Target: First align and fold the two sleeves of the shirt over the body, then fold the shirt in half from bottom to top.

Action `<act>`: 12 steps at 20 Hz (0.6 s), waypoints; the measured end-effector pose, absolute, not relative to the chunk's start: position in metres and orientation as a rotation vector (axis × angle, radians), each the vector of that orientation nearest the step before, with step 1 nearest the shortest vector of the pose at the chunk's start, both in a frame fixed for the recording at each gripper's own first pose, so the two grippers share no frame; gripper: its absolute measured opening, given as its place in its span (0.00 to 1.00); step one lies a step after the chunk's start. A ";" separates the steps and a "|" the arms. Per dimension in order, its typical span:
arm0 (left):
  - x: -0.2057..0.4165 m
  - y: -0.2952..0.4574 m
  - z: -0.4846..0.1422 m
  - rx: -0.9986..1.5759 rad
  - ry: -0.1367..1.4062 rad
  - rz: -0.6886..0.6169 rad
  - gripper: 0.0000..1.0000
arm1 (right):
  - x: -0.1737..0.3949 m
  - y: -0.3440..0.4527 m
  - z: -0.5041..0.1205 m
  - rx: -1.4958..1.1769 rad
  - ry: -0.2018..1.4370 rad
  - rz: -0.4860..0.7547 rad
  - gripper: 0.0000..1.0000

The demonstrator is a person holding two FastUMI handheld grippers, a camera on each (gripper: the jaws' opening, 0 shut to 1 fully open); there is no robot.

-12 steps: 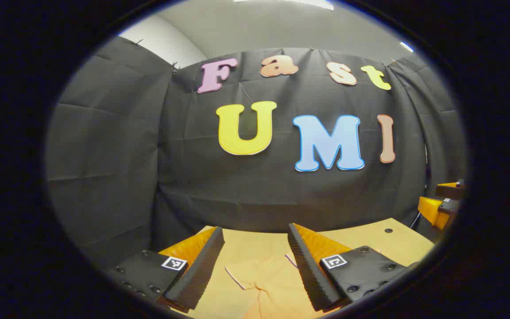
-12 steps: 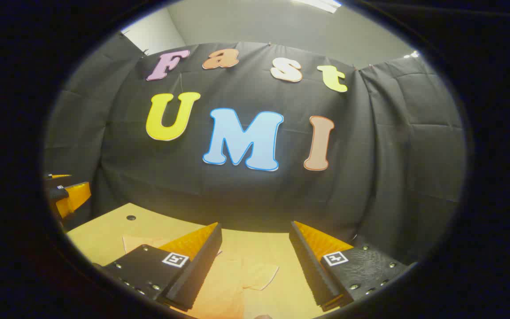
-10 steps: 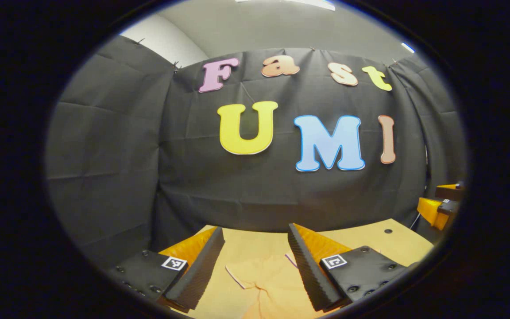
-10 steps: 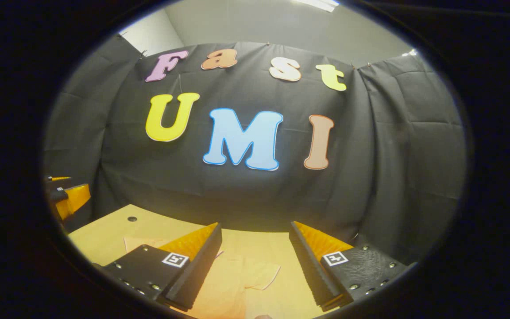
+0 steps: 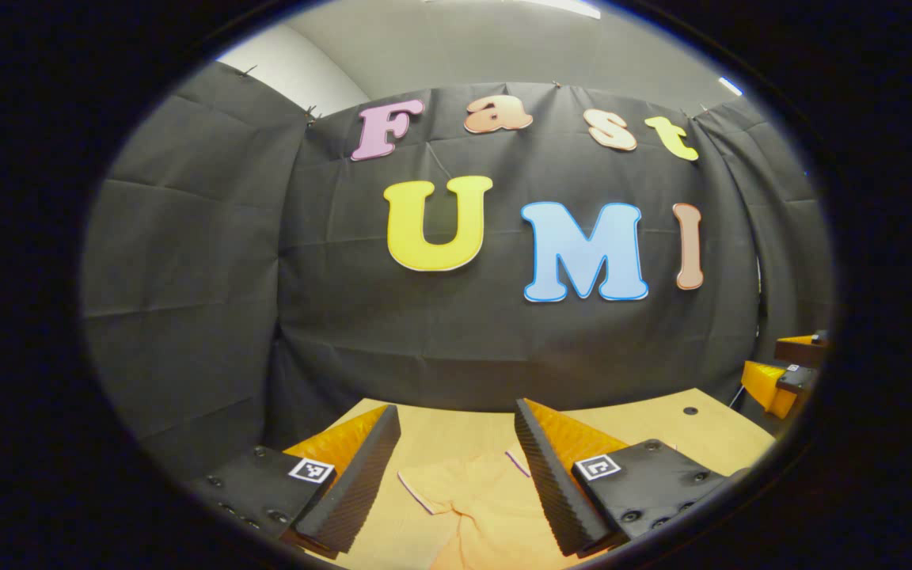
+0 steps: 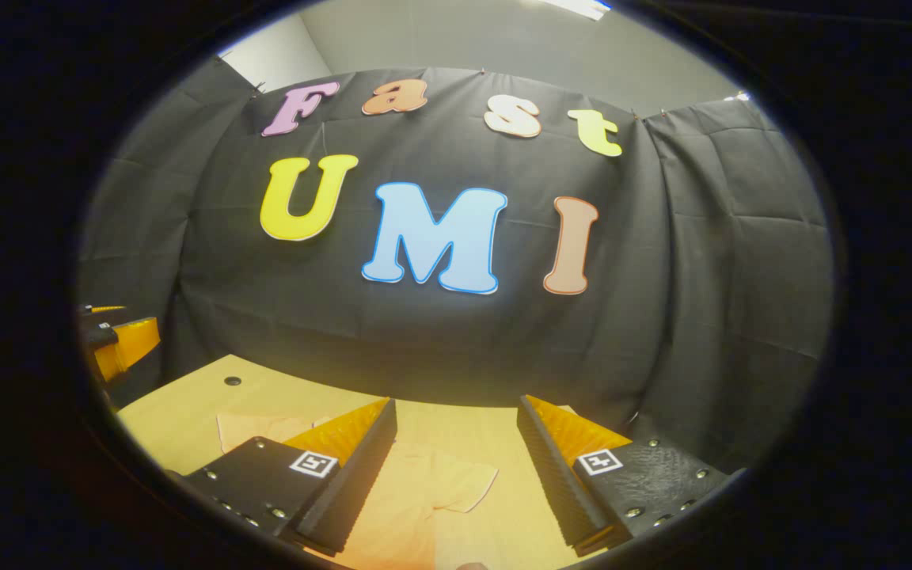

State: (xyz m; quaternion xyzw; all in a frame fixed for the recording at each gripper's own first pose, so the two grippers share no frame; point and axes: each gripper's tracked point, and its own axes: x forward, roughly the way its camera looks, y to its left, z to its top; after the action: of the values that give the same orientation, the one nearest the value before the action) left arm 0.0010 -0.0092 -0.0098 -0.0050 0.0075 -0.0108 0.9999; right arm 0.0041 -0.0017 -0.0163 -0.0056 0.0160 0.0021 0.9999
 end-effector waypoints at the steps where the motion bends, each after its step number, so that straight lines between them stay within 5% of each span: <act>1: 0.002 -0.010 -0.009 -0.010 0.014 -0.018 0.93 | 0.005 -0.003 -0.018 -0.010 0.032 0.005 0.95; 12: 0.002 -0.010 -0.021 -0.025 0.036 0.034 0.94 | 0.056 -0.008 -0.073 -0.011 0.133 0.043 0.95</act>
State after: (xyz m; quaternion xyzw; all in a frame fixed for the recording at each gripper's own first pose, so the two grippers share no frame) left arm 0.0021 -0.0095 -0.0209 -0.0126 0.0179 0.0170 0.9996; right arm 0.0558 -0.0075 -0.0734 -0.0055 0.0666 0.0217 0.9975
